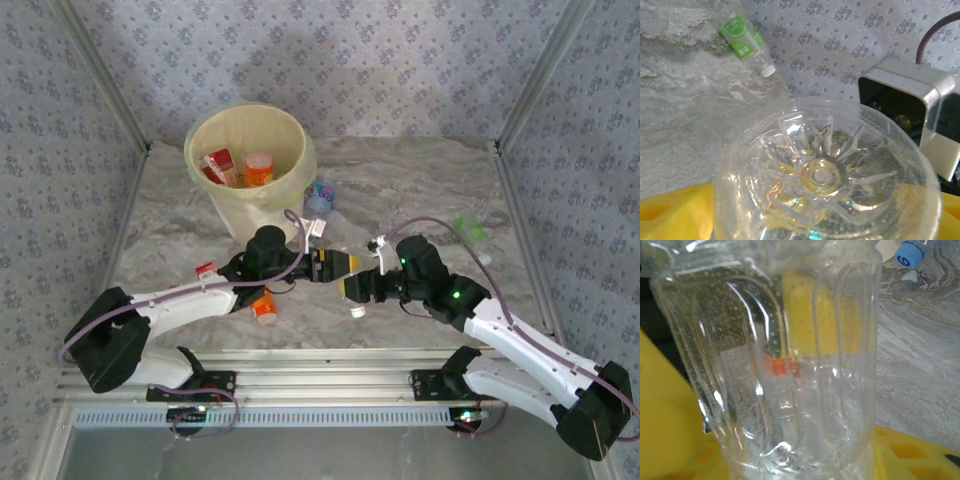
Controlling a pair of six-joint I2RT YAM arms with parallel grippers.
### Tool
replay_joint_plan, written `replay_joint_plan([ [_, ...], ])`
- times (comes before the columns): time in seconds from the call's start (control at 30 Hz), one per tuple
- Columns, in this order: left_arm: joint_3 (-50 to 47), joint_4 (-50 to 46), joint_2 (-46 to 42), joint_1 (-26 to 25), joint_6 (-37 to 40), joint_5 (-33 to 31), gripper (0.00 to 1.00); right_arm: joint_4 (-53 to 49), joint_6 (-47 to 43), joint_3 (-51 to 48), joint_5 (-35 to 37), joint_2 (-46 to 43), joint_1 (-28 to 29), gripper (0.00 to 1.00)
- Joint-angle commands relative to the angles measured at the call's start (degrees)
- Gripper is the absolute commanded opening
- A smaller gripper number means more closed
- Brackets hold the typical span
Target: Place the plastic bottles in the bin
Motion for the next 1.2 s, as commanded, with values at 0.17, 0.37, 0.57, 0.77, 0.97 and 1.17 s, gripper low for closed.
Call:
replay_joint_plan([
  [0.17, 2.9, 4.1, -0.2, -0.4, -1.1, 2.3, 0.74, 1.0, 0.2, 0.8, -1.0, -0.4, -0.1, 0.51],
  [0.37, 3.0, 4.3, -0.2, -0.5, -0.8, 2.5, 0.64, 1.1, 0.1, 0.6, -0.8, -0.2, 0.0, 0.51],
  [0.57, 3.2, 4.6, -0.5, -0.8, -0.5, 2.5, 0.60, 0.9, 0.0, 0.4, -0.4, -0.8, -0.1, 0.55],
  [0.77, 3.7, 2.5, -1.7, -0.8, 0.4, 1.3, 0.58, 0.3, -1.1, 0.3, -0.4, -2.8, -0.1, 0.77],
  [0.97, 6.1, -5.1, -4.5, -0.7, 4.2, -1.0, 0.58, -4.5, -4.3, 1.1, -2.2, -6.5, -1.0, 0.90],
  [1.17, 11.6, -15.7, -6.9, 1.4, 10.0, -2.1, 0.58, -10.6, -7.1, 2.6, -3.2, -11.4, -2.6, 0.99],
])
